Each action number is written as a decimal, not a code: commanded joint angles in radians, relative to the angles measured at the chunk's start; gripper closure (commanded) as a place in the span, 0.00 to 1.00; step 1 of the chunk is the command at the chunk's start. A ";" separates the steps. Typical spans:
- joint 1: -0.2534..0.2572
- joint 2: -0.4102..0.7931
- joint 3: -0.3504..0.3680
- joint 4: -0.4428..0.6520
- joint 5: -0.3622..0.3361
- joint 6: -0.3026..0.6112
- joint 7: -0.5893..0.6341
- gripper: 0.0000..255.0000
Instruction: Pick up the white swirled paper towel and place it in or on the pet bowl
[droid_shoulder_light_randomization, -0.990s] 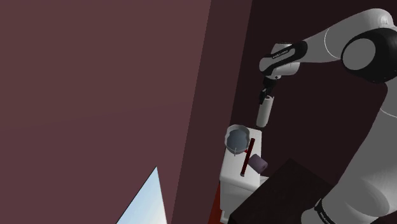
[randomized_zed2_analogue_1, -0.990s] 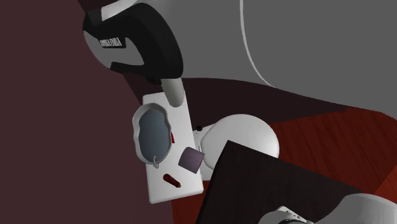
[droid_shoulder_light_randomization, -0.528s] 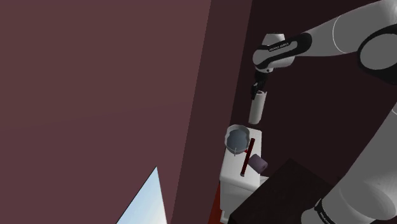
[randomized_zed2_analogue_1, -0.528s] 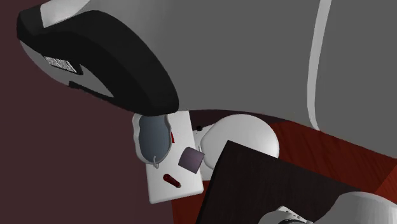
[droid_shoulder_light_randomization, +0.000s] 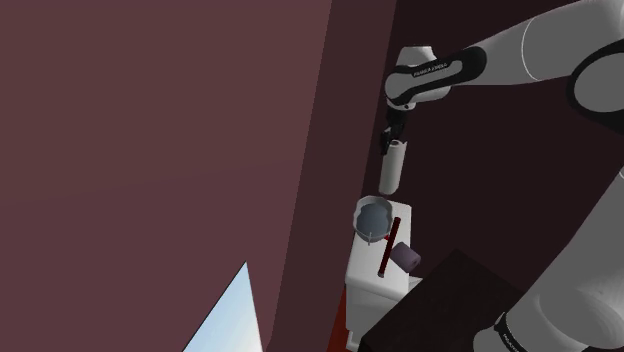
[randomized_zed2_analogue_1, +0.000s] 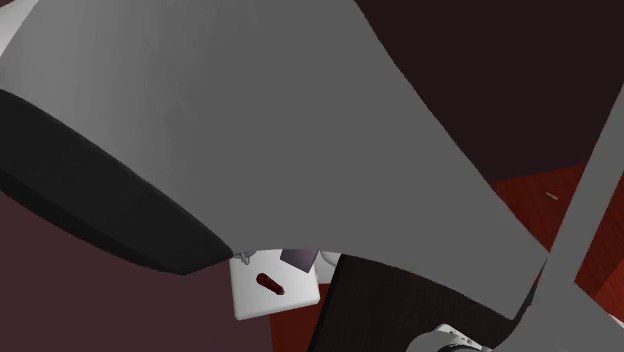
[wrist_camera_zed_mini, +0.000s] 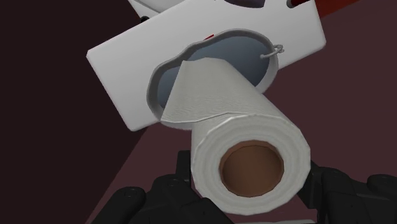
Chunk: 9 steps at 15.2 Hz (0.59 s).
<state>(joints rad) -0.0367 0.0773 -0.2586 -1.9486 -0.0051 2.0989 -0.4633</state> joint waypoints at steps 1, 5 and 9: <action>0.000 0.006 0.001 -0.019 0.001 0.025 0.001 1.00; -0.001 0.025 0.001 -0.051 0.007 0.075 -0.002 1.00; -0.002 0.047 0.002 -0.080 0.014 0.126 -0.006 1.00</action>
<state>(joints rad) -0.0378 0.1146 -0.2571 -2.0244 0.0059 2.2104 -0.4671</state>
